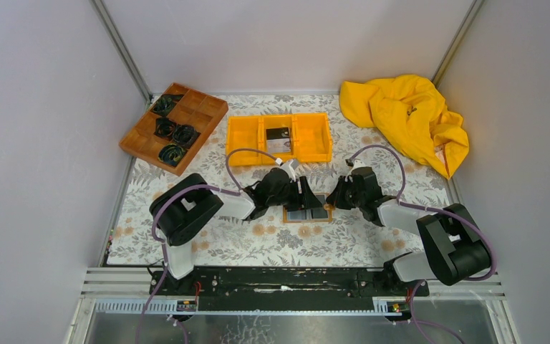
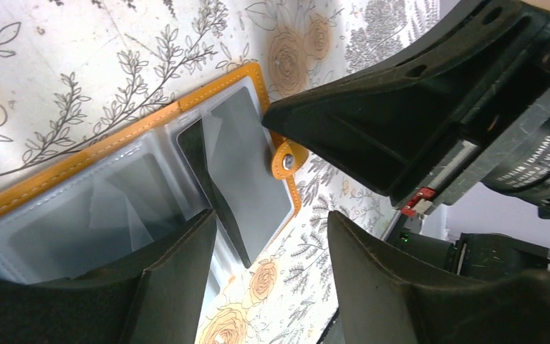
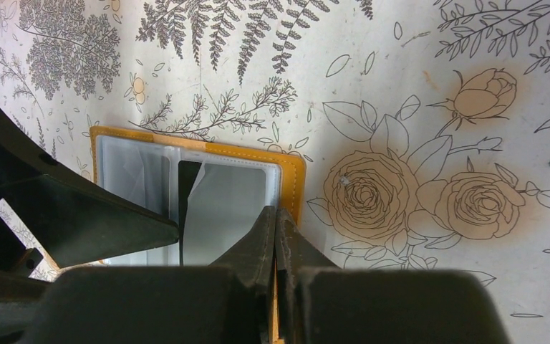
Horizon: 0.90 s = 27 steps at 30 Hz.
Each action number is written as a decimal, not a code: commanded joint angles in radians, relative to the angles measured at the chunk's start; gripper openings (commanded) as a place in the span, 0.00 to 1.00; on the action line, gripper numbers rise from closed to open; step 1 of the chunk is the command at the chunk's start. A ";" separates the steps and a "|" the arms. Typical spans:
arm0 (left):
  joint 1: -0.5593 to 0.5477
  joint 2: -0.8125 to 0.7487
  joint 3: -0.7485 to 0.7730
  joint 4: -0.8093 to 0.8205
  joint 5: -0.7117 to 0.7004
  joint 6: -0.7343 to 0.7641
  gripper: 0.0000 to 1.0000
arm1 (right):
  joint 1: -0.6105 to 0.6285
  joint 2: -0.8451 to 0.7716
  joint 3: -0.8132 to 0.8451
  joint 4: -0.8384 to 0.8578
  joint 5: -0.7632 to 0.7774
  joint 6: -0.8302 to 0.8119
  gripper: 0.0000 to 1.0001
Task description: Take the credit cards out of the card holder
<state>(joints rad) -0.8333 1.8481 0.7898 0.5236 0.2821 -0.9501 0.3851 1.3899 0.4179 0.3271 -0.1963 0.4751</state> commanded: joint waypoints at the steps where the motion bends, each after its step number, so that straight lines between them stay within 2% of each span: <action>1: 0.008 -0.007 -0.022 0.168 0.073 -0.027 0.66 | 0.000 0.015 0.018 -0.016 -0.025 -0.012 0.00; 10: 0.016 -0.002 -0.056 0.303 0.107 -0.065 0.68 | 0.000 0.022 0.019 -0.014 -0.026 -0.010 0.00; 27: 0.039 0.074 -0.045 0.301 0.057 -0.111 0.67 | 0.000 0.028 0.015 -0.008 -0.031 -0.005 0.00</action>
<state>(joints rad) -0.8047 1.9041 0.7372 0.7284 0.3706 -1.0454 0.3832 1.4036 0.4217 0.3431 -0.2020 0.4755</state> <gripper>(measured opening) 0.673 0.011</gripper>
